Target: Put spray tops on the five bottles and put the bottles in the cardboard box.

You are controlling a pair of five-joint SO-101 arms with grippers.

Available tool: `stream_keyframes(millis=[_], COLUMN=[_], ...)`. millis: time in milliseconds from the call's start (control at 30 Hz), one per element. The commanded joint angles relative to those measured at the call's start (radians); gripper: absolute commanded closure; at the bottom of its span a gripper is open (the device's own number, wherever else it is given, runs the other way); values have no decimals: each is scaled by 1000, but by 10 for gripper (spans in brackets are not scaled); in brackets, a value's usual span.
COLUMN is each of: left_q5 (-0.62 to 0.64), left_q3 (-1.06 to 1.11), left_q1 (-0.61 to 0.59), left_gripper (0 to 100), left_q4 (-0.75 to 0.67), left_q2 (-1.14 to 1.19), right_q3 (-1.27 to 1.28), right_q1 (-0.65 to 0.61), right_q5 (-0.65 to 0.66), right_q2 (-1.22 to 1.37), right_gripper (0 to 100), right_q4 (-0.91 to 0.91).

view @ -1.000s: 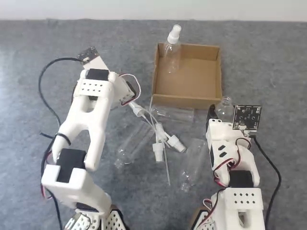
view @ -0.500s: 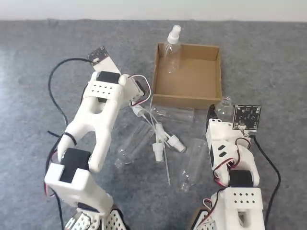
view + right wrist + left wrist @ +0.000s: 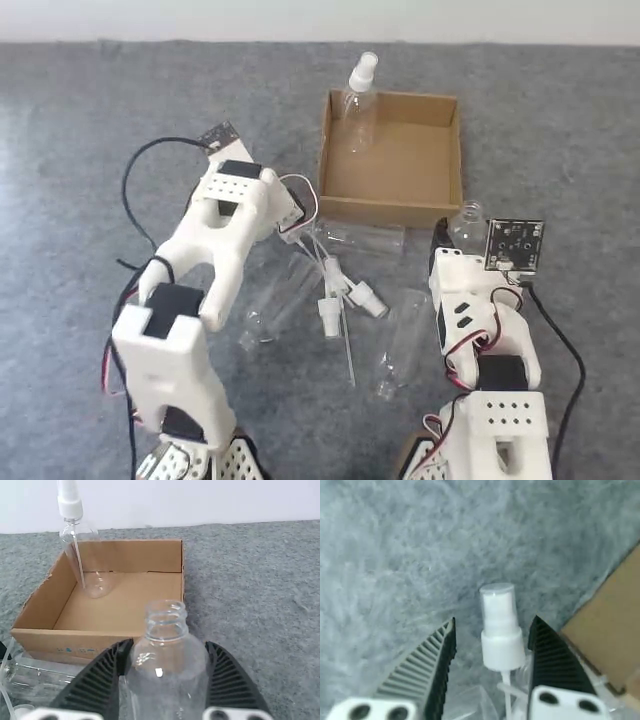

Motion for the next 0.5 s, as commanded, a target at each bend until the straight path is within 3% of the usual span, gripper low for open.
stream_keyframes(millis=[0, 467], left_q5=[11, 9], left_q3=[-130, -311], left_q1=[6, 0], left_gripper=[782, 798], left_q4=[60, 157], left_q2=[32, 212], right_q3=[-6, -5], right_q1=[19, 19], right_q5=[-8, -8], right_q2=[-21, -21], right_gripper=[894, 894], right_q4=[-22, -22])
